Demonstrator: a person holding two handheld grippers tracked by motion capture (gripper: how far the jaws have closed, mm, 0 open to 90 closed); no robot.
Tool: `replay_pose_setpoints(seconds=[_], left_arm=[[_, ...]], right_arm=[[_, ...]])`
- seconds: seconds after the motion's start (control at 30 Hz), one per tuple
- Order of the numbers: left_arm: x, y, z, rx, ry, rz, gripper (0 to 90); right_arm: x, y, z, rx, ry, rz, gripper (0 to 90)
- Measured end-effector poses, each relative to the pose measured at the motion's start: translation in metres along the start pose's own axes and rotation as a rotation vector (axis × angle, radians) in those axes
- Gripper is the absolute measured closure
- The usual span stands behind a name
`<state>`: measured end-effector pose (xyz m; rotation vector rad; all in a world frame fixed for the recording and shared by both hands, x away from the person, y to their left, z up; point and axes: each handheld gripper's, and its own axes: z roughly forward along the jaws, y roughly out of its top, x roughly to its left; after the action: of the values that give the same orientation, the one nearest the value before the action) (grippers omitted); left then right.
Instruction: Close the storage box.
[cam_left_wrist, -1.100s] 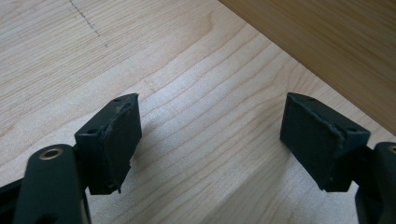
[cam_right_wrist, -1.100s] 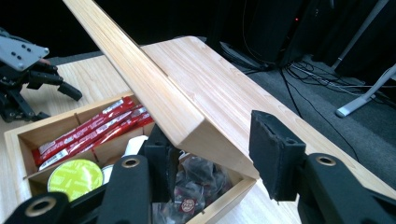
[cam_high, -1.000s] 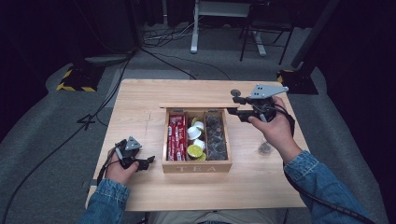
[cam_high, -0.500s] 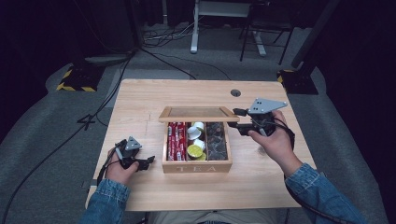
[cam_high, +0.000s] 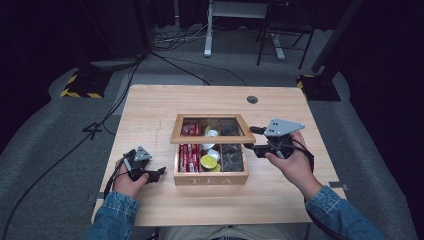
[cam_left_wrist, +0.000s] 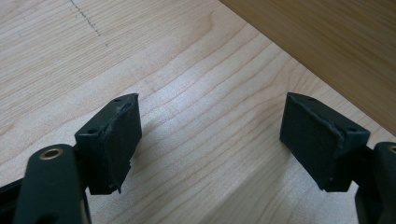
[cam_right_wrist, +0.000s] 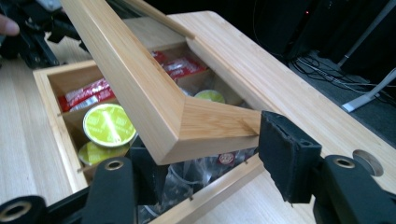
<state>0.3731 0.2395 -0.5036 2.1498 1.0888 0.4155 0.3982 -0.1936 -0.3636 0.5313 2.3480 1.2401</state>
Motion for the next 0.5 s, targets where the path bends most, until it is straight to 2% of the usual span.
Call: replay_pose_setpoints(seconds=[0.17,0.4,0.5], left_arm=[[0.0,0.0,0.0,0.0,0.0,0.0,21.1],[0.0,0.0,0.0,-0.001,0.001,-0.003,21.0],[0.0,0.001,0.001,-0.001,0.002,0.002,21.0]], right_arm=[[0.007,-0.01,0.0,0.009,0.0,-0.003,43.4],[0.015,-0.024,0.001,0.014,0.014,0.017,40.5],[0.02,-0.027,0.001,0.014,0.008,0.006,39.7]])
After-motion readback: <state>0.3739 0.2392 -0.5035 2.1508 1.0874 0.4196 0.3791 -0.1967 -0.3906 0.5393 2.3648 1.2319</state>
